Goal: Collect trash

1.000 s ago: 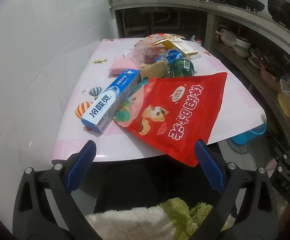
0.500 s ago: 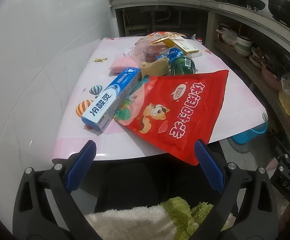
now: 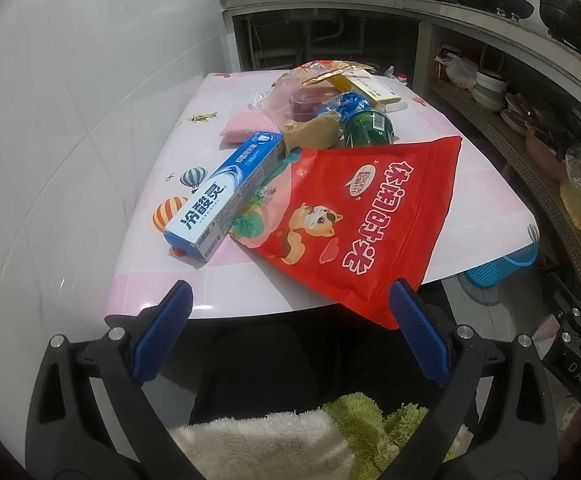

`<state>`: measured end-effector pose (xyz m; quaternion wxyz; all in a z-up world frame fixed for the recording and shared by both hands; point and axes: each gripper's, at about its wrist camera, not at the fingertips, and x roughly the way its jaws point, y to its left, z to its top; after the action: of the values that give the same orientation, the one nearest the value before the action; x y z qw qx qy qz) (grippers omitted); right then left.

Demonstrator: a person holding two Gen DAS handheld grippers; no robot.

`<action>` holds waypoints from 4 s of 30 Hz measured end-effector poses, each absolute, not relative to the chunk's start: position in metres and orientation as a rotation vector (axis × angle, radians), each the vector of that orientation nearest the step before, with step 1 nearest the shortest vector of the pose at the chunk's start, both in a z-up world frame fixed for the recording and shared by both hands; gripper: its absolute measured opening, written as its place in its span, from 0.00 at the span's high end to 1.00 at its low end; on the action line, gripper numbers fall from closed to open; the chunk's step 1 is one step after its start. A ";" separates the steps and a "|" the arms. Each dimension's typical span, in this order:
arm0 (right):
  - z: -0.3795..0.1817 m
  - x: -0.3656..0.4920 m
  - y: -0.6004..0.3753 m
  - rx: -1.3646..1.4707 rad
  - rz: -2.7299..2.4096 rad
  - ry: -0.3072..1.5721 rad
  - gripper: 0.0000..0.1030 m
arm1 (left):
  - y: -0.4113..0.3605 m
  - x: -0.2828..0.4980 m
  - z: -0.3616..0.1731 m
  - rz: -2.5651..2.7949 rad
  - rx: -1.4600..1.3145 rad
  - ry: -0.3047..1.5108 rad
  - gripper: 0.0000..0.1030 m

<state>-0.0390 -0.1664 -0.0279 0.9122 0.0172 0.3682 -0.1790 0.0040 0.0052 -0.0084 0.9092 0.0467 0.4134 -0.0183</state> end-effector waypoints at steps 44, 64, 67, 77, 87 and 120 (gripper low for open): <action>-0.031 -0.036 -0.162 0.032 -0.362 0.757 0.06 | 0.010 0.008 -0.016 -0.033 0.098 0.857 0.08; -0.027 -0.032 -0.158 0.027 -0.352 0.751 0.06 | 0.010 0.008 -0.015 -0.033 0.100 0.858 0.08; -0.027 -0.032 -0.158 0.027 -0.352 0.752 0.06 | 0.010 0.008 -0.015 -0.033 0.099 0.857 0.08; -0.027 -0.030 -0.156 0.032 -0.348 0.752 0.06 | 0.021 0.015 -0.016 -0.016 0.090 0.862 0.08; -0.030 -0.027 -0.155 0.046 -0.307 0.731 0.06 | 0.031 0.019 -0.015 0.026 0.077 0.827 0.08; -0.062 0.033 -0.162 0.160 -0.117 0.785 0.06 | 0.090 0.076 -0.105 -0.587 -0.783 1.059 0.35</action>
<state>0.0330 -0.1616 -0.0617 0.9191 0.0778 0.3821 -0.0569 0.0764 0.0901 -0.1049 0.7511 -0.3584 0.4850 -0.2688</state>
